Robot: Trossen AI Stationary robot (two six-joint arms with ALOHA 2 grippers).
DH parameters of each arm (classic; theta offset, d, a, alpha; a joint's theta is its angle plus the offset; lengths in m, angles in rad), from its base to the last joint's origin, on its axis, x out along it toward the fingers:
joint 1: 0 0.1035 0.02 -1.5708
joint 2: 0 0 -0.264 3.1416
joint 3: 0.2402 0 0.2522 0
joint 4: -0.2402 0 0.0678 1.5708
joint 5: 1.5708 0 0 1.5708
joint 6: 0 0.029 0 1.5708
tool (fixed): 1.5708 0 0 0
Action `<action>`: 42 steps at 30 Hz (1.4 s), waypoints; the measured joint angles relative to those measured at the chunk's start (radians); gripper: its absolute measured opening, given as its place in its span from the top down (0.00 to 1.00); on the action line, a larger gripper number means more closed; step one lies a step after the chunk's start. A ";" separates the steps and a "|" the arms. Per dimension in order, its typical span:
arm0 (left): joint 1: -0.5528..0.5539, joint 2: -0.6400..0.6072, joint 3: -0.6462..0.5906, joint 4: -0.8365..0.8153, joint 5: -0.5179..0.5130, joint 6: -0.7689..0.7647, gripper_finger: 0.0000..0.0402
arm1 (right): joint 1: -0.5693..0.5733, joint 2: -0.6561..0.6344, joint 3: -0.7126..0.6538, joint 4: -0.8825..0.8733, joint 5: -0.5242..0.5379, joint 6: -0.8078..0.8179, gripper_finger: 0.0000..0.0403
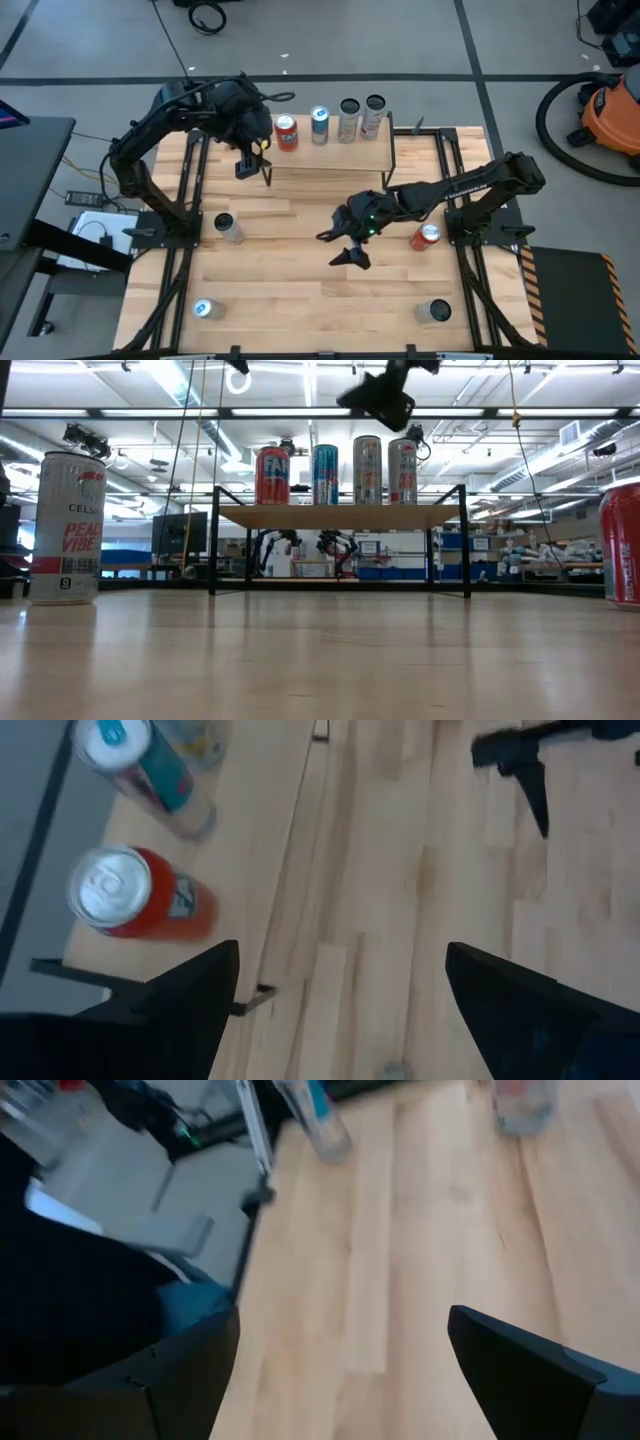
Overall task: Place canned beverage on shelf
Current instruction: Put the left red soda can on the shelf
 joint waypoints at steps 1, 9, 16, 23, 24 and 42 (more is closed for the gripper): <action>0.000 -0.009 -0.027 0.000 -0.001 0.000 0.11 | 0.000 0.000 0.000 -0.023 0.006 -0.006 0.09; 0.003 -0.134 -0.328 -0.001 -0.032 0.004 0.11 | -0.008 -0.012 0.000 -0.185 0.074 0.052 0.09; 0.004 -0.217 -0.509 -0.001 -0.032 -0.018 0.11 | -0.015 -0.103 0.034 -0.474 0.204 0.140 0.09; 0.003 -0.282 -0.615 0.025 -0.032 -0.028 0.11 | 0.023 -0.220 0.039 -0.681 0.336 0.306 0.09; 0.004 -0.287 -0.625 0.028 -0.032 -0.032 0.11 | 0.034 -0.234 0.039 -0.703 0.346 0.338 0.09; 0.004 -0.298 -0.648 0.082 -0.031 -0.042 0.11 | 0.156 -0.309 0.040 -0.856 0.400 0.569 0.09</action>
